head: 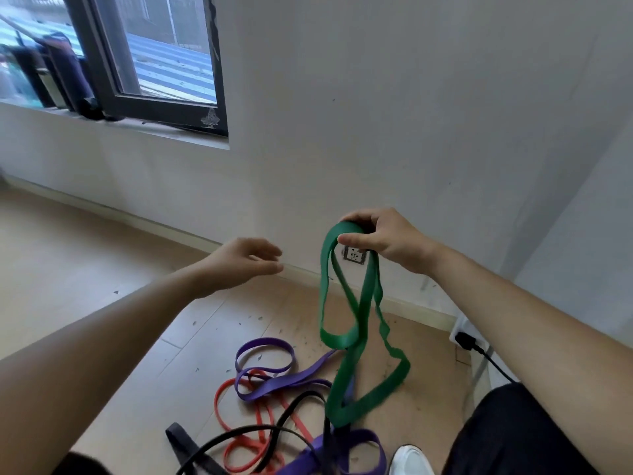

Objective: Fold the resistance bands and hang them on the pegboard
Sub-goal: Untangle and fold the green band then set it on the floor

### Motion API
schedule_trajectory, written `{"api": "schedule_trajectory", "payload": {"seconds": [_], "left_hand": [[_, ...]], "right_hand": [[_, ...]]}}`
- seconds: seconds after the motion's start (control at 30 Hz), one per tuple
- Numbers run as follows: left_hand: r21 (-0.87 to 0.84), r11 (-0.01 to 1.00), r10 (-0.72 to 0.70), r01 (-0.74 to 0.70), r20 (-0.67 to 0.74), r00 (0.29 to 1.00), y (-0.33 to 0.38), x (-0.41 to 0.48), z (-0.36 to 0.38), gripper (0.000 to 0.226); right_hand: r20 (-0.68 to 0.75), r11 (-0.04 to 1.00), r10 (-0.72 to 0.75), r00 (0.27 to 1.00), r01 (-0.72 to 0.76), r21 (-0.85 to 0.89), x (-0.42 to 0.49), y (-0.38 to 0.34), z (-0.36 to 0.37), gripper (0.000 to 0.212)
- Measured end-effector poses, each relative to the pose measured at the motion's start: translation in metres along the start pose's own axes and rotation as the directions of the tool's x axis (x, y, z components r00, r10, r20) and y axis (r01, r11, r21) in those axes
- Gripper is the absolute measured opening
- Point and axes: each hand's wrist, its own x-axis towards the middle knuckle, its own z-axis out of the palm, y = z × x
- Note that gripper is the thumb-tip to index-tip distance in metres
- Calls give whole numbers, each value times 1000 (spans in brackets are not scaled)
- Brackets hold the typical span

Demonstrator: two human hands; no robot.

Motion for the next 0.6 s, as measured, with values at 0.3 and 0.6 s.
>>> {"api": "schedule_trajectory", "payload": {"seconds": [0.3,0.6], "left_hand": [[-169,971,177,-168,43,983,43,3,31,42],[-221,954,210,-205,-2,978,54,-8,16,26]], "right_hand": [[178,985,-50,983,78,-153,-5,-20,21,32],[330,985,46,943,12,-170,-2,-9,19,27]]}}
